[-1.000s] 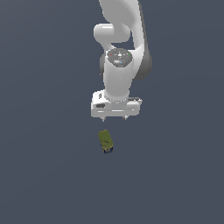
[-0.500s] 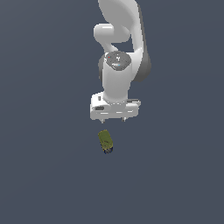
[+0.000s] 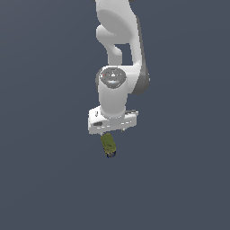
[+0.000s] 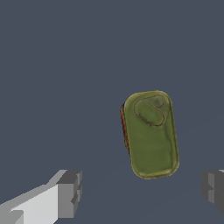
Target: Pick up the object and move it to a goal position.
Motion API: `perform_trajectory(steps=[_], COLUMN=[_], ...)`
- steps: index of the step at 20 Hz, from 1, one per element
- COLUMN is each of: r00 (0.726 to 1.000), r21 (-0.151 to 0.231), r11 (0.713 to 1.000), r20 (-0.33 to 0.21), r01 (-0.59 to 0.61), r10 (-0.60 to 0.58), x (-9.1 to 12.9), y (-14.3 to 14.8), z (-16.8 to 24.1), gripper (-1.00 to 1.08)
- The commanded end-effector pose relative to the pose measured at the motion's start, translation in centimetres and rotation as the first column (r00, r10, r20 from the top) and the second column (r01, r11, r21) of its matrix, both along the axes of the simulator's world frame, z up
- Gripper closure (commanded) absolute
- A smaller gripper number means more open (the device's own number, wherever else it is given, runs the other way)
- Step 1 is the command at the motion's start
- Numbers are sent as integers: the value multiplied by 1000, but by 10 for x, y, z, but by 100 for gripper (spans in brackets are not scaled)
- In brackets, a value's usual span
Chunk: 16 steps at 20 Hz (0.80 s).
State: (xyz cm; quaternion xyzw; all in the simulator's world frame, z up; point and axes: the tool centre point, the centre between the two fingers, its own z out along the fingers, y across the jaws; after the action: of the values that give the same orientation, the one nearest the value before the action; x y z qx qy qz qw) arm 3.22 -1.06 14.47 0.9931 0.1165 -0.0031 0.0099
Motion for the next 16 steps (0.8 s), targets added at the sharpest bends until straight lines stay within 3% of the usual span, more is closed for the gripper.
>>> perform_trajectory(steps=[1, 16], r00=[999, 991], r21=[5, 20], r11=[999, 990], r20=[0, 3], r01=[-40, -136], r10=[40, 136], x=[8, 25], y=[-6, -22], z=[-10, -36], gripper=[-92, -92])
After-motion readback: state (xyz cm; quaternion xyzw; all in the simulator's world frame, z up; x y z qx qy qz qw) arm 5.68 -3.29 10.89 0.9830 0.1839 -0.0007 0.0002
